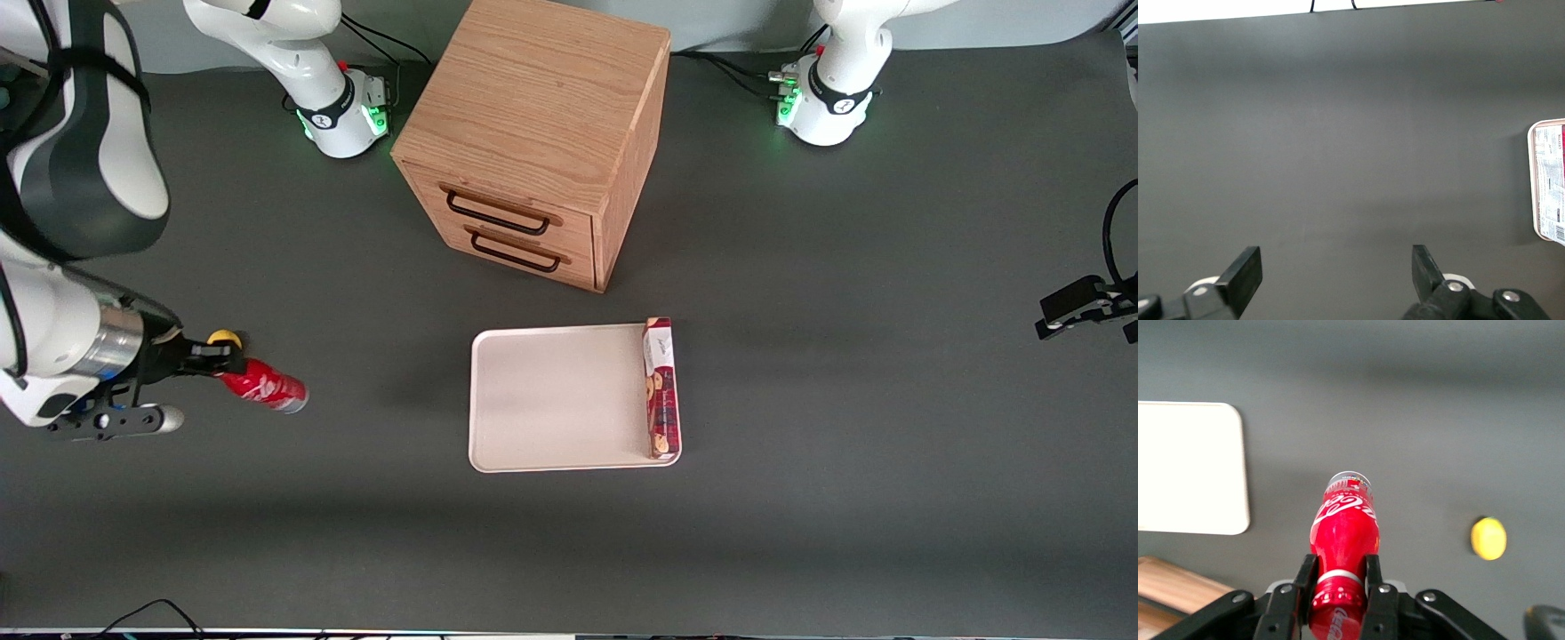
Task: Place coke bottle on tray
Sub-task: 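Lift the bottle and carry it over the white tray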
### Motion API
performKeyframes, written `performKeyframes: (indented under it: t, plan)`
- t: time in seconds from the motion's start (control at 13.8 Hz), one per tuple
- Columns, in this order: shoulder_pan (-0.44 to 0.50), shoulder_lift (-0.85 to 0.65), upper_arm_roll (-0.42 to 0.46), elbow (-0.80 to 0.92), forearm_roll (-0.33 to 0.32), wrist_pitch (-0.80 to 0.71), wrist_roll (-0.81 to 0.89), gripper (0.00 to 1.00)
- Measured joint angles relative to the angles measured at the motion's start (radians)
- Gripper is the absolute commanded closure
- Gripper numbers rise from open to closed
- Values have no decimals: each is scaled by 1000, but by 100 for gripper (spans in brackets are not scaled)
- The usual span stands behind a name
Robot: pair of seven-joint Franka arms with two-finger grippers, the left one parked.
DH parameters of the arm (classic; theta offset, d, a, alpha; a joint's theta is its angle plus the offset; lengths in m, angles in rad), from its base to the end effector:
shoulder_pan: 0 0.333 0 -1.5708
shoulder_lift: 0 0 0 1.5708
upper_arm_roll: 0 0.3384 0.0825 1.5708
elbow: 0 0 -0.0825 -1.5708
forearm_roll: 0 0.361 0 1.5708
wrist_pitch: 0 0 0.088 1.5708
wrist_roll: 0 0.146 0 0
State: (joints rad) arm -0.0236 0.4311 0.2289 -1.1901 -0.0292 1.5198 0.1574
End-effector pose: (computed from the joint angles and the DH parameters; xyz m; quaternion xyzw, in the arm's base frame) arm 0.6450 0.0980 0.5213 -0.9983 -0.0159 0.0506 0.0246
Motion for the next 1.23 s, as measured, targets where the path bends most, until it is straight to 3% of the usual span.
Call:
performKeyframes:
  t: [0.29,0.58,1.01,1.09,1.16,1.23]
  plan:
    - [50,64,139,65,-1,-1,317,100]
    - [136,222,173,133,-10,132,571,100]
    - [209,424,222,105,-209,265,748,100]
    - [212,436,224,87,-214,292,760,69]
    - [212,439,227,78,-216,306,765,7]
    - [211,435,228,78,-216,307,766,0]
